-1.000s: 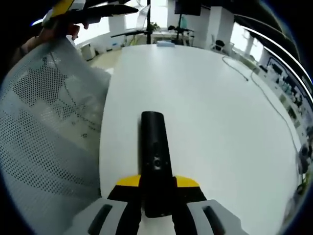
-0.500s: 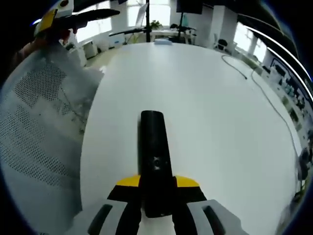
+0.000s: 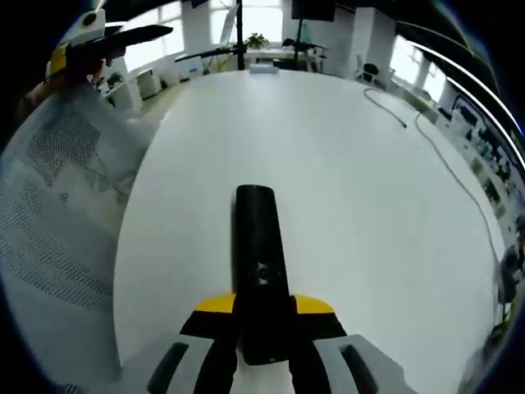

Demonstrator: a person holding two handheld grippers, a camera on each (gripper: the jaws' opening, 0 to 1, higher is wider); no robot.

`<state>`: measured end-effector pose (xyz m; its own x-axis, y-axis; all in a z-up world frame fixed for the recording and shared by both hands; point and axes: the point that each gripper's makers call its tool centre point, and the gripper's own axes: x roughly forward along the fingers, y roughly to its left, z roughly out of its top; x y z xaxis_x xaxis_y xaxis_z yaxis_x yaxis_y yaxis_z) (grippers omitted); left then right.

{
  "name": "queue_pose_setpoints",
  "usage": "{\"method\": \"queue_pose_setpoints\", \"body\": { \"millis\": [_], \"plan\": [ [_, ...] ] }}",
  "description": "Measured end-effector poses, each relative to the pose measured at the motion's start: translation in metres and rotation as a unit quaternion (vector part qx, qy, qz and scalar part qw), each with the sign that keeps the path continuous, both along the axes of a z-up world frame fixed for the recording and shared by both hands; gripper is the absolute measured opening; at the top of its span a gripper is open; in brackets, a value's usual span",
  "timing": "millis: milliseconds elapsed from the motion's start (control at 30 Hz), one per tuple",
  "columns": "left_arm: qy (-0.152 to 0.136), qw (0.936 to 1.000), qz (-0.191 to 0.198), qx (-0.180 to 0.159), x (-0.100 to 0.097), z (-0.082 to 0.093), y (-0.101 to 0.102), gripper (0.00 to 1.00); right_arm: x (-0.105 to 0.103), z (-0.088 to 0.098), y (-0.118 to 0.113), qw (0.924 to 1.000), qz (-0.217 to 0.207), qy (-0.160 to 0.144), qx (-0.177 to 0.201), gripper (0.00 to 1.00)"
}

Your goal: Press the specified remote control buttons in sequence, fully releasing each button before pressing the next.

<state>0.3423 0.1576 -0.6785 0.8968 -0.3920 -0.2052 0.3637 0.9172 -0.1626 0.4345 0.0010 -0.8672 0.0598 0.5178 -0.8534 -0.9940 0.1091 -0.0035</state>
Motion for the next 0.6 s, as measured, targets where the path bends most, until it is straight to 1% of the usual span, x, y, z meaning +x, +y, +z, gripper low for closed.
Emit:
{"method": "queue_pose_setpoints", "body": {
  "millis": [100,267,333,400,533,600],
  "plan": [
    [0.001,1.0000,0.001,-0.003,0.000,0.000,0.000,0.86,0.005,0.000,-0.001,1.0000,-0.001,0.000,-0.002,0.21],
    [0.007,1.0000,-0.005,0.005,0.000,-0.004,-0.001,0.86,0.015,0.000,-0.003,1.0000,-0.005,0.001,-0.001,0.21],
    [0.002,1.0000,-0.002,0.002,0.000,-0.001,-0.001,0.86,0.019,0.000,-0.004,1.0000,-0.006,0.001,-0.002,0.21],
    [0.005,1.0000,-0.001,-0.003,0.001,-0.001,-0.001,0.85,0.023,0.000,-0.005,1.0000,-0.008,0.002,-0.003,0.21],
    [0.008,0.9999,-0.005,0.005,0.001,-0.004,-0.002,0.85,0.030,0.001,-0.006,0.9999,-0.011,0.002,-0.004,0.21],
    [0.005,1.0000,-0.001,0.006,0.001,-0.003,-0.001,0.85,0.035,0.000,-0.007,0.9999,-0.013,0.002,-0.003,0.21]
  ]
}}
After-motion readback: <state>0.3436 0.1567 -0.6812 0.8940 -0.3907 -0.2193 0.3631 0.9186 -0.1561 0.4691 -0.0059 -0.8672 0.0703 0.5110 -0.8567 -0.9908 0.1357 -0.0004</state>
